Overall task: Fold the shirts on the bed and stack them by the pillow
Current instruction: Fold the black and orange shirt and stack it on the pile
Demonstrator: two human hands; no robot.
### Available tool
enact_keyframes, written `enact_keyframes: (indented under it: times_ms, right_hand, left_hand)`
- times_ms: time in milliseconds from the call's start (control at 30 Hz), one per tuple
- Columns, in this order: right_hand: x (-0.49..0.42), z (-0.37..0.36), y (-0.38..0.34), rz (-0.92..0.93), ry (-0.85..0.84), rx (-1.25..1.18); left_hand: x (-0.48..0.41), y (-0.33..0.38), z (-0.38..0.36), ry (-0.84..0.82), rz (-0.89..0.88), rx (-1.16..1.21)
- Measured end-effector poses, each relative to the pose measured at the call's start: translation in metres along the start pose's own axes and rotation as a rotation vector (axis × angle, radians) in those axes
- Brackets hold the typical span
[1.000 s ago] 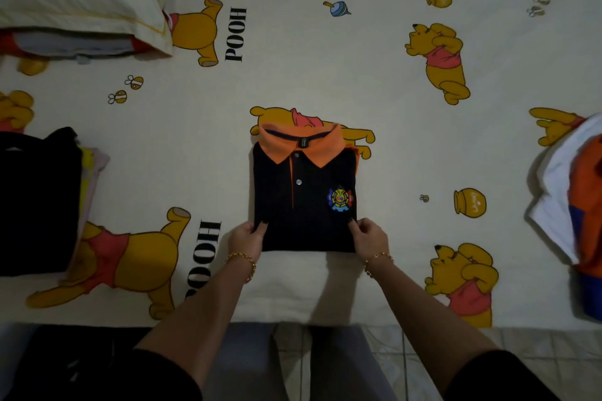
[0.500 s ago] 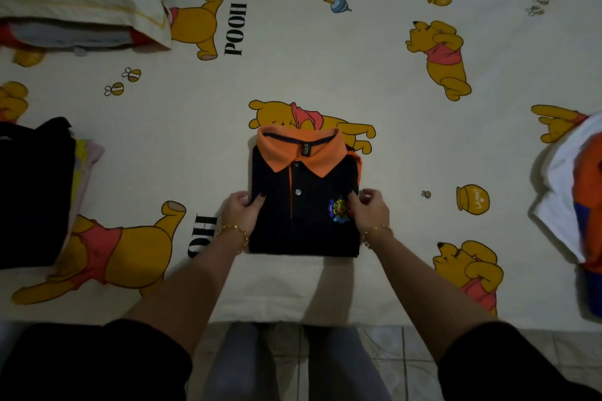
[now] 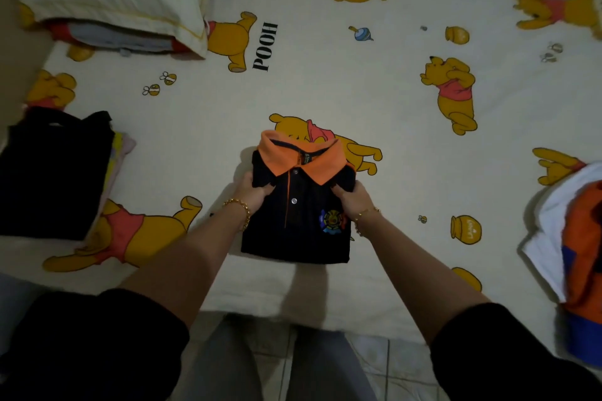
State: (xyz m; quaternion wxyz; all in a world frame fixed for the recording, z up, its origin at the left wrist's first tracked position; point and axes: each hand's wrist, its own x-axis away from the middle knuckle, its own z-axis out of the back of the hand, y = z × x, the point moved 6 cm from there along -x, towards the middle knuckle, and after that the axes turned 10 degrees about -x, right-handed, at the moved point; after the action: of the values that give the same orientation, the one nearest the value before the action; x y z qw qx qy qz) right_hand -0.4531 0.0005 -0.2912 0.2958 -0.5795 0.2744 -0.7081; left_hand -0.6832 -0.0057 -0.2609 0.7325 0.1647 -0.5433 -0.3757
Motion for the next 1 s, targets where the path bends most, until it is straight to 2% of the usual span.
enact_keyframes:
  times_ms: [167, 267, 433, 700, 867, 1000]
  right_hand:
    - [0.046, -0.057, -0.052, 0.137, -0.094, -0.068]
    - [0.061, -0.105, -0.059, 0.096, -0.147, -0.103]
    - [0.087, -0.231, -0.062, 0.023, -0.172, -0.131]
    - [0.13, -0.419, -0.071, -0.007, -0.21, -0.228]
    - [0.127, -0.481, -0.086, 0.04, -0.222, -0.207]
    - [0.104, -0.502, -0.097, 0.094, -0.149, -0.113]
  left_hand:
    - [0.017, -0.004, 0.081, 0.026, -0.055, 0.083]
    - [0.019, -0.018, 0.135, 0.051, -0.072, 0.097]
    - [0.012, -0.063, 0.253, 0.093, -0.064, 0.071]
    - [0.001, -0.128, 0.429, 0.166, -0.046, -0.117]
    - [-0.017, -0.142, 0.49, 0.193, -0.075, -0.137]
    - [-0.044, -0.147, 0.507, 0.239, -0.087, -0.15]
